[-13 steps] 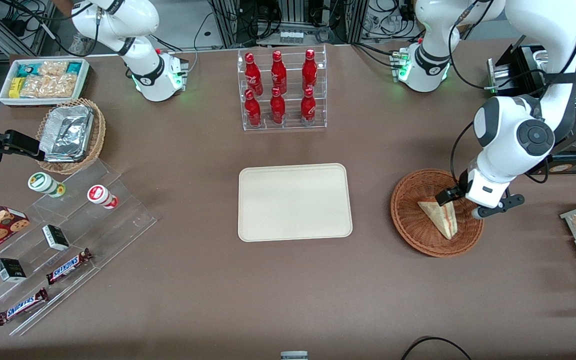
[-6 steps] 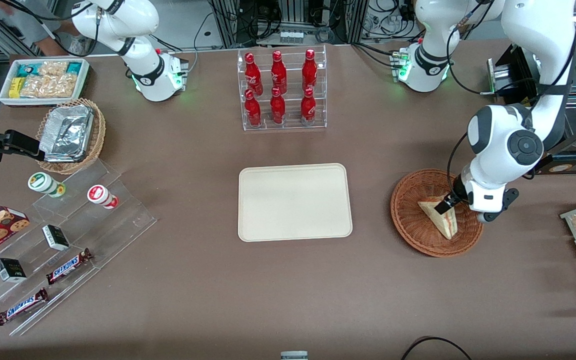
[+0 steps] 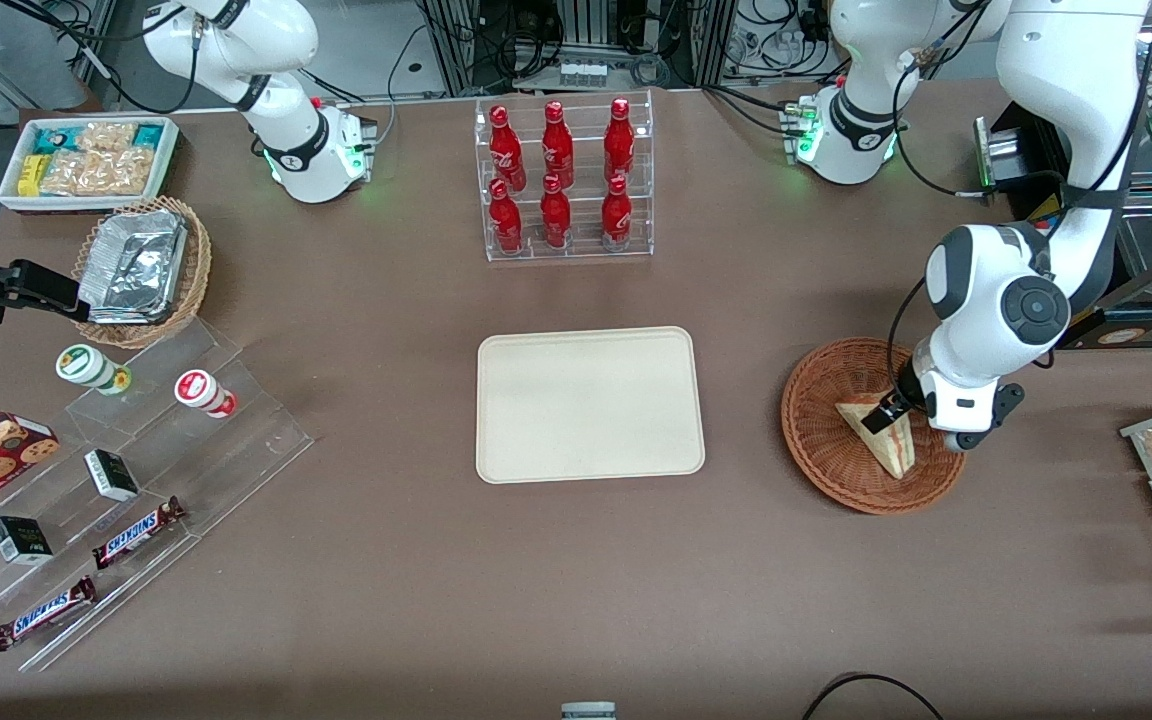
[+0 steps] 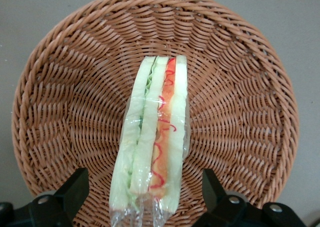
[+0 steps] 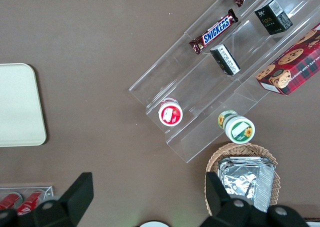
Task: Place sandwich from basket to tray
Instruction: 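Close the left gripper on the sandwich and lift it from the basket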
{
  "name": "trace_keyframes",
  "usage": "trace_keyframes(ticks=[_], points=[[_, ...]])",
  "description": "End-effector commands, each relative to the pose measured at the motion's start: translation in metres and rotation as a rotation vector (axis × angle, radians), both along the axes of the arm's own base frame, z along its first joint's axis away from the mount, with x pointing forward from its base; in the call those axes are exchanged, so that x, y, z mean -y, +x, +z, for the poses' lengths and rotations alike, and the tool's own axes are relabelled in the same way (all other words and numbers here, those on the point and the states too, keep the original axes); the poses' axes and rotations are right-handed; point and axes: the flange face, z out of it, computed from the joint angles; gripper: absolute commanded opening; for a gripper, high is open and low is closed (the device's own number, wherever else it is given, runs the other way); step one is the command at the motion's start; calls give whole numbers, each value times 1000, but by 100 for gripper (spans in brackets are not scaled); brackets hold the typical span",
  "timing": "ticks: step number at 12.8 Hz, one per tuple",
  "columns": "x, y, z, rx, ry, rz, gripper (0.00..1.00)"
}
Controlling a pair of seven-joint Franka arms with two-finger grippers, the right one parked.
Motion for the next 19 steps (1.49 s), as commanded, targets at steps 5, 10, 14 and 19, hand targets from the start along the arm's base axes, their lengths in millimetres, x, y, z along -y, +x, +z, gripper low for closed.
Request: trace_keyframes(ticks=[5,10,14,19], points=[[1,0,-21,-15,-2,22,88],[1,2,-11,-6,-1,-6,0],[9,17,33,-45,6,-25,0],[78,21,74,-48,-8,-142,0]])
